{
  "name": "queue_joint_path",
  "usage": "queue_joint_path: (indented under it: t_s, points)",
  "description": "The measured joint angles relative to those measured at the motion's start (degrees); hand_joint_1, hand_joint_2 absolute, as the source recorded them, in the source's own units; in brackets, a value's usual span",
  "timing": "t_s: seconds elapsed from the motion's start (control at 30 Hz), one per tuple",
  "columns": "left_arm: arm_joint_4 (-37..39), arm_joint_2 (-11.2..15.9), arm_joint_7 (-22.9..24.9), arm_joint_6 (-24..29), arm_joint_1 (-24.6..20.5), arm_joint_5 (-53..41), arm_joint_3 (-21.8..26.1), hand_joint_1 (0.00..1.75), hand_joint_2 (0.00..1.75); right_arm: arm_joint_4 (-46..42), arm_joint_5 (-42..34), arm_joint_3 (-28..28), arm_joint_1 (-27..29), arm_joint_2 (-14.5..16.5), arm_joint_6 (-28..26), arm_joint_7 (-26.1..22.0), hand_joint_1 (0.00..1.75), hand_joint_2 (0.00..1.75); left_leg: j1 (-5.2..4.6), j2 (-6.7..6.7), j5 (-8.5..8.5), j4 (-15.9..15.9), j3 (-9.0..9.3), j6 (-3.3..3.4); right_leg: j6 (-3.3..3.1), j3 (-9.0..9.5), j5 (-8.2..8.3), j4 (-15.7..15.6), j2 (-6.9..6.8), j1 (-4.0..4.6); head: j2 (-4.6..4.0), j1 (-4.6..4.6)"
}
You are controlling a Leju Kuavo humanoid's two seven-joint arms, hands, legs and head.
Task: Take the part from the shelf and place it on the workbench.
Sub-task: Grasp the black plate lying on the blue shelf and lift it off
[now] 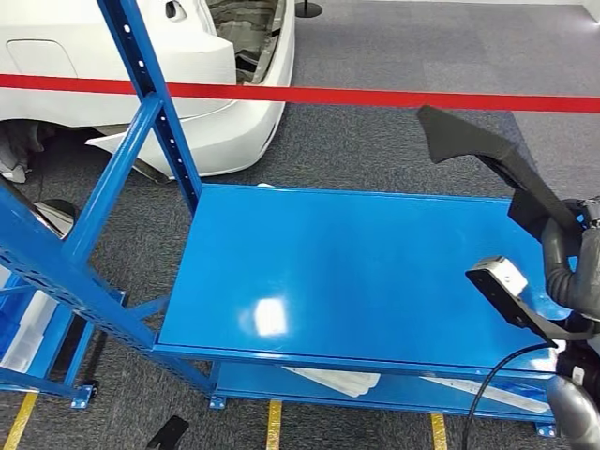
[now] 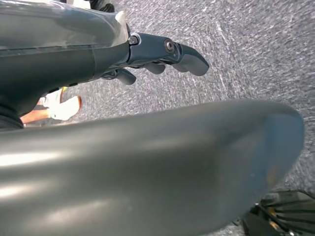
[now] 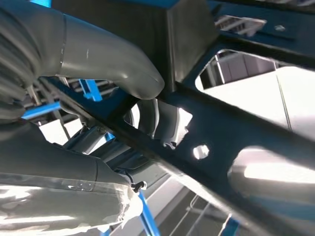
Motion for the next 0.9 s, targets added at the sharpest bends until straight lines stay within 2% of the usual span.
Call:
queue_joint_path:
  t_s: [0.07,0.1,0.13,0.17,0.2,0.27,0.3,0.37,0.43,0.47,0.53,0.6,0.63,0.67,0.7,0.77,0.8,0.83,0.9]
  points:
    - [0.00,-0.04,-0.03,-0.01,-0.01,-0.17,0.00,0.00,1.75,-0.60,-0.10,-0.16,-0.27,-0.34,-0.01,-0.13,1.75,1.75,0.09,0.01,-3.64,7.14,-3.16,-0.36,-0.34,-0.01,0.04,-0.06,-0.09,-0.04,-0.01,-0.03]
    - [0.00,-0.07,-0.08,-0.02,0.02,-0.36,0.00,0.00,1.75,-0.90,-0.31,-0.23,-0.31,-0.59,-0.02,-0.18,1.75,1.75,0.12,0.01,-5.01,10.86,-4.89,-0.48,-0.37,-0.01,0.02,-0.04,-0.10,-0.01,-0.01,-0.02]
    - [0.00,-0.09,-0.15,-0.01,0.05,-0.62,0.00,0.00,1.75,-1.28,-0.90,-0.35,-0.37,-0.95,-0.01,-0.33,1.75,1.75,0.13,0.02,-5.43,13.10,-5.99,-0.52,-0.38,0.00,0.00,-0.01,-0.09,0.02,-0.01,-0.02]
    - [0.00,-0.11,-0.25,0.01,0.06,-0.90,0.00,0.00,1.75,-1.77,-1.93,-0.55,-0.46,-1.38,0.03,-0.57,1.75,1.75,0.12,0.02,-4.81,13.28,-6.18,-0.49,-0.39,0.03,-0.03,0.03,-0.07,0.04,-0.01,-0.02]
    - [0.00,-0.13,-0.32,0.03,0.05,-1.20,0.00,0.00,1.75,-2.44,-3.71,-0.88,-0.57,-1.85,0.15,-1.05,1.75,1.75,0.12,0.02,-3.13,11.05,-5.23,-0.35,-0.35,0.10,-0.09,0.05,-0.03,0.05,-0.01,-0.02]
    - [0.00,-0.14,-0.45,0.03,0.02,-1.69,0.00,0.00,1.75,-3.98,-8.86,-1.66,-0.66,-2.73,0.53,-2.62,1.75,1.75,0.00,0.03,0.90,3.31,-1.71,0.18,-0.12,0.25,-0.32,0.17,0.08,0.15,-0.01,-0.01]
    - [0.00,-0.14,-0.48,0.14,-0.01,-1.89,0.00,0.00,1.75,-4.78,-12.20,-2.03,-0.60,-3.09,0.90,-3.84,1.75,1.75,-0.08,0.04,2.09,0.02,-0.23,0.45,0.07,0.20,-0.44,0.28,0.13,0.24,-0.01,0.01]
    - [0.00,-0.18,-0.39,0.54,-0.05,-2.24,0.00,0.00,1.75,-6.17,-20.08,-2.68,-0.03,-3.50,1.95,-7.06,1.75,1.75,-0.31,0.03,2.45,-2.49,0.76,0.77,0.58,-0.07,-0.50,0.44,0.19,0.33,0.00,0.04]
    - [0.00,-0.30,-0.09,0.93,-0.02,-2.74,0.01,0.00,1.75,-7.82,-29.57,-3.37,1.28,-3.57,3.39,-11.34,1.75,1.75,-0.26,-0.01,2.50,-2.78,0.72,1.11,1.16,-0.21,-0.66,0.52,0.16,0.19,0.01,0.04]
    - [0.00,-0.33,0.10,1.05,-0.02,-2.98,0.04,0.00,1.75,-8.94,-34.78,-3.84,2.28,-3.39,4.30,-13.96,1.75,1.75,-0.13,-0.03,2.57,-2.90,0.77,1.36,1.45,-0.40,-1.27,1.16,0.15,0.12,0.01,0.08]
    - [0.00,-0.41,0.51,1.12,-0.16,-3.45,0.13,0.00,1.75,-11.43,-45.89,-4.91,4.65,-2.33,6.91,-19.85,1.75,1.75,0.20,-0.05,2.68,-3.10,0.90,1.81,2.00,-2.31,-4.17,5.72,0.14,-0.04,-0.01,0.14]
    - [0.00,-0.45,0.85,1.14,-0.30,-3.80,0.28,0.00,1.75,-13.26,-54.97,-5.50,6.83,-0.69,9.99,-24.71,1.75,1.75,0.25,-0.05,2.62,-3.09,0.94,1.98,2.41,-6.02,-7.60,13.48,0.11,-0.22,-0.01,0.17]
    - [0.00,-0.48,0.96,1.11,-0.32,-3.90,0.38,0.00,1.75,-13.93,-58.16,-5.57,7.76,0.12,11.61,-26.29,1.75,1.75,0.26,-0.04,2.58,-3.08,0.96,1.96,2.55,-7.49,-8.25,16.21,0.10,-0.32,-0.01,0.16]
    - [0.00,-0.49,1.02,1.10,-0.33,-3.99,0.49,0.00,1.75,-14.53,-60.79,-5.61,8.60,0.85,13.35,-27.48,1.75,1.75,0.28,-0.04,2.51,-3.07,1.01,1.92,2.65,-8.05,-7.80,16.96,0.09,-0.40,-0.01,0.15]
    - [0.00,-0.49,1.04,1.07,-0.35,-4.13,0.60,0.00,1.75,-15.08,-63.47,-5.65,9.35,1.59,15.46,-28.48,1.75,1.75,0.32,-0.05,2.42,-3.06,1.13,1.83,2.66,-7.43,-6.26,15.30,0.08,-0.46,-0.01,0.15]
    - [0.00,-0.49,1.04,1.01,-0.42,-4.71,0.79,0.00,1.75,-16.10,-69.52,-5.64,10.54,3.25,21.10,-30.38,1.75,1.75,0.34,-0.10,2.13,-3.05,1.51,1.48,2.53,-3.87,-2.12,7.57,0.03,-0.51,-0.01,0.15]
    - [0.00,-0.50,1.04,0.99,-0.48,-5.11,0.85,0.00,1.75,-16.50,-72.56,-5.53,11.13,4.14,24.06,-31.20,1.75,1.75,0.28,-0.14,1.97,-3.00,1.66,1.24,2.35,-2.20,-0.80,4.03,0.04,-0.42,0.00,0.14]
    - [0.00,-0.50,1.03,0.98,-0.51,-5.57,0.89,0.00,1.75,-16.83,-75.40,-5.26,11.80,5.18,26.94,-31.87,1.75,1.75,0.22,-0.16,1.84,-2.97,1.74,0.96,2.13,-1.18,-0.20,1.88,0.05,-0.30,0.00,0.12]
    - [0.00,-0.54,1.02,0.98,-0.59,-6.26,0.89,0.00,1.75,-17.17,-78.93,-4.36,13.28,7.25,30.81,-32.48,1.75,1.75,0.21,-0.16,1.72,-3.02,1.82,0.37,1.50,-0.78,-0.36,0.95,0.16,-0.01,0.01,0.07]
